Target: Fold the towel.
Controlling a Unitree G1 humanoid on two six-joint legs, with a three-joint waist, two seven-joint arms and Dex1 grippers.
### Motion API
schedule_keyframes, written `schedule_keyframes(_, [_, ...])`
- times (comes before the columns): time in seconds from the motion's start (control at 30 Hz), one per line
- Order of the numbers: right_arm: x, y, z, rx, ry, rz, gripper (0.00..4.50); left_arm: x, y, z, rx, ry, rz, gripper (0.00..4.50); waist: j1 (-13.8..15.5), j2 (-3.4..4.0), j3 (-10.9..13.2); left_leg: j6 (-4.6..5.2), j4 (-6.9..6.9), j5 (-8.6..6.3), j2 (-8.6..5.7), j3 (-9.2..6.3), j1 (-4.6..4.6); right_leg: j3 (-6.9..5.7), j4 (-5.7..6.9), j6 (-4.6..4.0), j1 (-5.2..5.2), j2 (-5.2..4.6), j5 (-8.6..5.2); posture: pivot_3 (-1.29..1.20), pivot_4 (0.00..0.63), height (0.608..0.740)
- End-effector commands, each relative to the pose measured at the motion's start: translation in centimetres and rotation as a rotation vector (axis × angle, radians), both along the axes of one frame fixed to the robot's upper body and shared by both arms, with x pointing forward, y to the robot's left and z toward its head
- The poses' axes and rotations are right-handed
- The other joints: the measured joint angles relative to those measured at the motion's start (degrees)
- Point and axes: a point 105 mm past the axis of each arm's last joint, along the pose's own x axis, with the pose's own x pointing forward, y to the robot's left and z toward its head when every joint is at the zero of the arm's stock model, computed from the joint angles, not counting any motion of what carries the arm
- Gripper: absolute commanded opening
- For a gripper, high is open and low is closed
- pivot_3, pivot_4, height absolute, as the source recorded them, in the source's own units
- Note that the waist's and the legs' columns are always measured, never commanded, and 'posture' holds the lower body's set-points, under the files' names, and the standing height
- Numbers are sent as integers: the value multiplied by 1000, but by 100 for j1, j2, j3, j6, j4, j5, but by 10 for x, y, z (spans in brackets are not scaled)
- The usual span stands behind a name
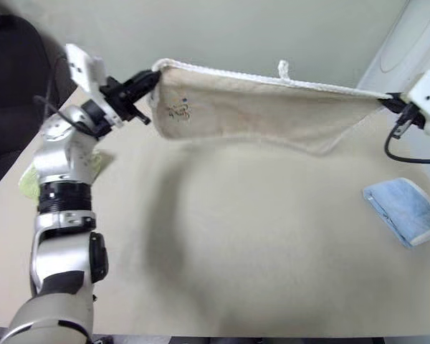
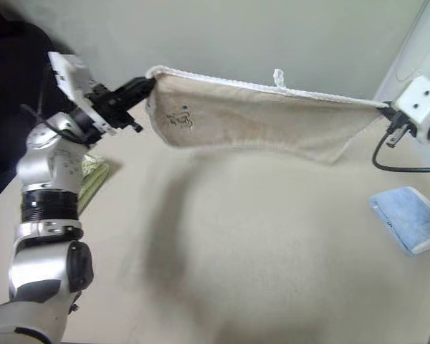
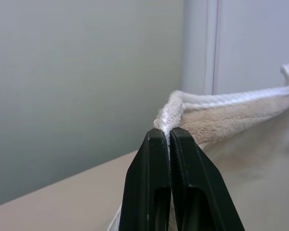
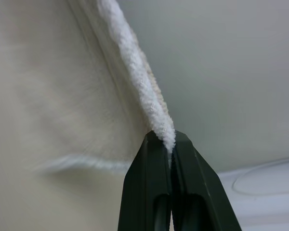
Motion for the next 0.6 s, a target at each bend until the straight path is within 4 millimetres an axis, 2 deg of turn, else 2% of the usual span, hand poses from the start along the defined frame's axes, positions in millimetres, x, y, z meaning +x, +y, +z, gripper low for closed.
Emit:
schedule_keyframes(0.03, [-27, 0, 0, 65, 14, 46, 30, -25, 13, -6, 7, 6, -51, 0, -4, 0, -1, 0, -3, 0, 0, 0, 5, -1, -10, -2, 11, 1, -1, 0, 150, 740])
schedule_keyframes(0.1, [-55, 13, -50, 105, 164, 106, 30, -50, 17, -41, 76, 108, -86, 0, -1, -7, 2, -3, 12, 3, 0, 0, -1, 0, -14, -7, 14, 4, -3, 0, 150, 740])
schedule_keyframes(0.13, [-68, 18, -68, 123, 224, 122, 30, -62, 17, -53, 95, 151, -105, 0, 2, -15, -5, -10, 2, 6, 2, -2, -4, -3, -31, -13, 20, 7, -3, 0, 150, 740])
schedule_keyframes(0.2, [-92, 27, -92, 166, 318, 140, 30, -81, 19, -69, 113, 214, -127, 0, 12, -22, 12, -49, 28, 3, 5, -1, 9, -6, -13, -41, 35, 31, -38, 0, 150, 740])
schedule_keyframes(0.27, [-120, 37, -115, 220, 440, 162, 30, -102, 20, -86, 132, 299, -151, 0, 18, -18, 32, -71, 48, -45, -6, 0, -17, 15, 13, -56, 10, 33, -56, 0, 150, 740])
schedule_keyframes(0.33, [-144, 45, -133, 263, 546, 174, 30, -120, 20, -99, 159, 367, -171, 0, 0, -27, 34, -75, 51, -37, -12, 5, -37, 20, 23, -30, -11, 27, -92, 0, 150, 740])
schedule_keyframes(0.43, [-168, 48, -149, 300, 669, 172, 30, -135, 22, -109, 178, 444, -171, 0, -31, -32, 37, -84, 54, -51, 3, 1, -14, 22, 61, -32, 1, 49, -256, 0, 150, 740])
schedule_keyframes(0.5, [-178, 47, -156, 303, 723, 171, 30, -142, 23, -113, 189, 483, -174, 0, -38, -32, 37, -83, 57, -55, 2, 5, -24, 24, 60, -28, -10, 48, -267, 0, 150, 740])
schedule_keyframes(0.6, [-183, 44, -161, 313, 763, 164, 30, -152, 24, -122, 219, 540, -184, 0, -59, -32, 35, -79, 62, -59, 1, 5, -30, 28, 64, -29, -22, 42, -267, 0, 150, 740])
